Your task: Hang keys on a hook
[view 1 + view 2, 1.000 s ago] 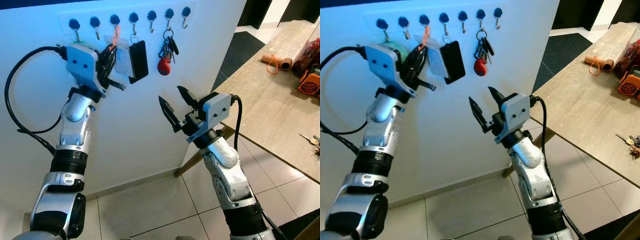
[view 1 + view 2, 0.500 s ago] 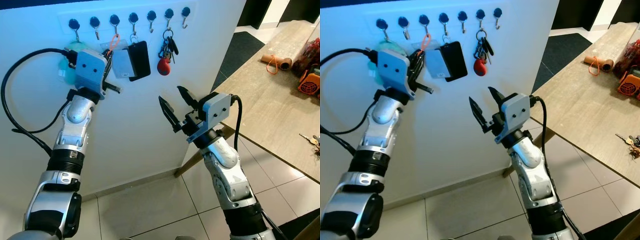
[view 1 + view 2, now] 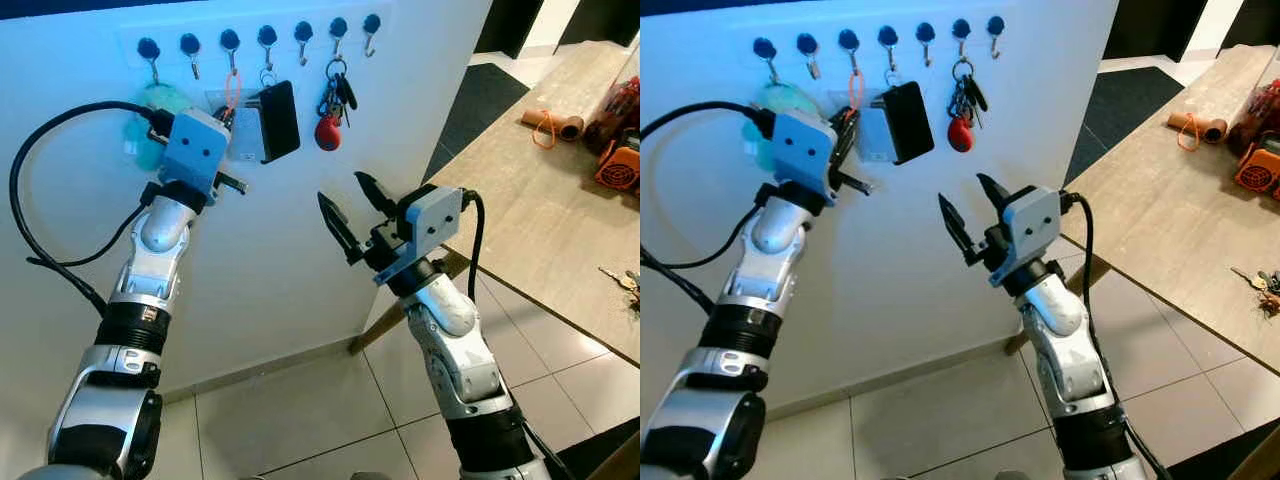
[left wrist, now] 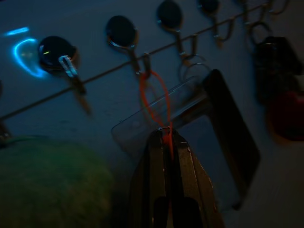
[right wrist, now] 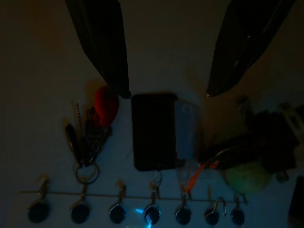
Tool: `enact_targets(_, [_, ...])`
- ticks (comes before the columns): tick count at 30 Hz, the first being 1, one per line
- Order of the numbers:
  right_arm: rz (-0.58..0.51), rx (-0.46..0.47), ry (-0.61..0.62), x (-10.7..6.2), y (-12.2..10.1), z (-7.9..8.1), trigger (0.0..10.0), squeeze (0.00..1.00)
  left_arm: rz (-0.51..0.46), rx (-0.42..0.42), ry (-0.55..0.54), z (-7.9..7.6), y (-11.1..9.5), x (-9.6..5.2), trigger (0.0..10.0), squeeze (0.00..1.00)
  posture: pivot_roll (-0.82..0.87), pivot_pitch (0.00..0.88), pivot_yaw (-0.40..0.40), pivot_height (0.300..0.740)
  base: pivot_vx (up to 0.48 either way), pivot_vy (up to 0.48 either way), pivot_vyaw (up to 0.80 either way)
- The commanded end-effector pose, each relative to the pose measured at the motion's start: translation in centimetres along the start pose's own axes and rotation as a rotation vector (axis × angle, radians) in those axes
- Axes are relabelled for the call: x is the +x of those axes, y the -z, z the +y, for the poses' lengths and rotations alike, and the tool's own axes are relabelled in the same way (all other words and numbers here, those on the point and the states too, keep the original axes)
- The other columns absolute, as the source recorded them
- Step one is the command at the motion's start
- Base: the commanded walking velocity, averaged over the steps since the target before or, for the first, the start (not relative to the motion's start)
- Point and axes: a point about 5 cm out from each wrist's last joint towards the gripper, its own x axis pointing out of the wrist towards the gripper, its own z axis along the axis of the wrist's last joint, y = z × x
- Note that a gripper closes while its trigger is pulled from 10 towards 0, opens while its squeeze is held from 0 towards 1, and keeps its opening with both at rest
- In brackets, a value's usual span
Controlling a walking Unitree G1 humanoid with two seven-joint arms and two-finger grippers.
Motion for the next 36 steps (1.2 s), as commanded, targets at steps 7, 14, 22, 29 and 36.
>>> enact_targets(7, [-0.01, 0.064, 0.011, 0.22, -0.37, -0.25, 10.0, 0.0, 0.043, -0.023, 0.048, -1.49, 0.96, -0.58, 10.0, 0.0, 0.02, 0.072, -0.018, 0.74, 0.0, 0.0, 0.0])
enact_targets(14, [-0.016, 0.085, -0.023, 0.49, -0.63, 0.37, 10.0, 0.0, 0.049, -0.014, 0.059, -1.57, 1.09, -0.58, 10.0, 0.0, 0.02, 0.074, -0.016, 0.74, 0.0, 0.0, 0.0])
enact_targets(22, [-0.034, 0.087, -0.025, 0.7, -1.1, 0.25, 10.0, 0.0, 0.046, -0.029, 0.054, -1.49, 1.05, -0.54, 10.0, 1.0, 0.02, 0.08, -0.017, 0.74, 0.0, 0.0, 0.0])
enact_targets(29, [-0.036, 0.081, -0.018, 0.73, -1.12, 0.16, 10.0, 0.0, 0.039, -0.058, 0.044, -1.24, 0.92, -0.48, 10.0, 1.0, 0.03, 0.079, -0.015, 0.74, 0.0, 0.0, 0.0])
enact_targets(36, [-0.034, 0.068, -0.004, 0.57, -1.0, 0.01, 10.0, 0.0, 0.041, -0.098, 0.043, -0.93, 1.04, -0.66, 10.0, 1.0, 0.03, 0.078, -0.008, 0.74, 0.0, 0.0, 0.0])
